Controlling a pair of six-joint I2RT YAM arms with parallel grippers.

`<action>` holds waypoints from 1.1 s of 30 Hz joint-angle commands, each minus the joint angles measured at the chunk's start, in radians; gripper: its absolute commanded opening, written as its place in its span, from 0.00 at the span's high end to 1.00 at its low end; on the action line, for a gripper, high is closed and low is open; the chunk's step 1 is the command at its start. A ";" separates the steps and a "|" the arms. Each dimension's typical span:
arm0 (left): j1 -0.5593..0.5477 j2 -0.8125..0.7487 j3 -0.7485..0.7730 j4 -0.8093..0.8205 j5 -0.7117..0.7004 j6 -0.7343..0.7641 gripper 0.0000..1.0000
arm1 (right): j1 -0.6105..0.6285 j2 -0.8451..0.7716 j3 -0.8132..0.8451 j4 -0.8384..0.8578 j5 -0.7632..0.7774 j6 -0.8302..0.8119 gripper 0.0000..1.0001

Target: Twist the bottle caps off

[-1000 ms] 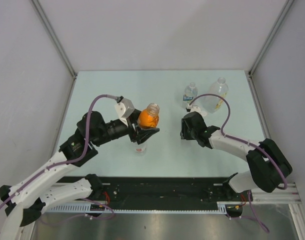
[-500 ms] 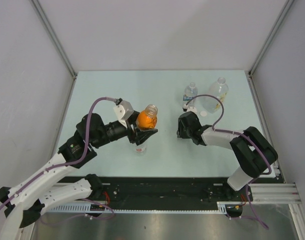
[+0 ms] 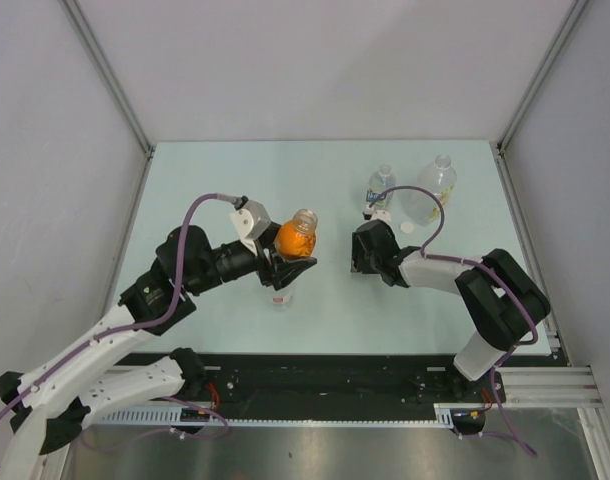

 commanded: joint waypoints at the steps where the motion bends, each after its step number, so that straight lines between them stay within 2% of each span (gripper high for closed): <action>1: 0.003 0.003 -0.004 0.029 -0.014 0.017 0.90 | 0.020 -0.014 0.007 -0.099 0.044 -0.018 0.41; 2: 0.003 0.006 -0.007 0.035 -0.009 0.017 0.89 | 0.022 -0.016 0.005 -0.105 0.036 -0.023 0.37; 5: 0.003 0.009 -0.010 0.044 0.001 0.010 0.86 | 0.025 -0.026 0.007 -0.117 0.036 -0.021 0.32; 9: 0.003 0.008 -0.008 0.044 -0.009 0.011 0.85 | 0.033 -0.075 0.007 -0.136 0.044 -0.006 0.30; 13: 0.003 0.009 -0.010 0.041 -0.025 0.016 0.88 | 0.066 -0.235 0.043 -0.182 0.073 0.008 0.29; 20: 0.003 0.037 -0.007 0.058 -0.029 0.011 0.96 | 0.148 -0.477 0.247 -0.396 0.159 -0.010 0.27; 23: 0.003 0.049 -0.013 0.070 -0.026 0.010 1.00 | 0.181 -0.604 0.257 -0.430 0.185 -0.013 0.27; 25: 0.003 0.057 -0.021 0.087 -0.015 0.013 1.00 | 0.185 -0.701 0.255 -0.418 0.124 -0.021 0.27; 30: 0.005 0.097 -0.053 0.151 0.075 0.020 1.00 | 0.192 -0.845 0.232 -0.308 -0.160 0.003 0.25; 33: 0.011 0.124 -0.070 0.193 0.214 0.017 1.00 | 0.188 -0.921 0.231 -0.227 -0.330 0.020 0.14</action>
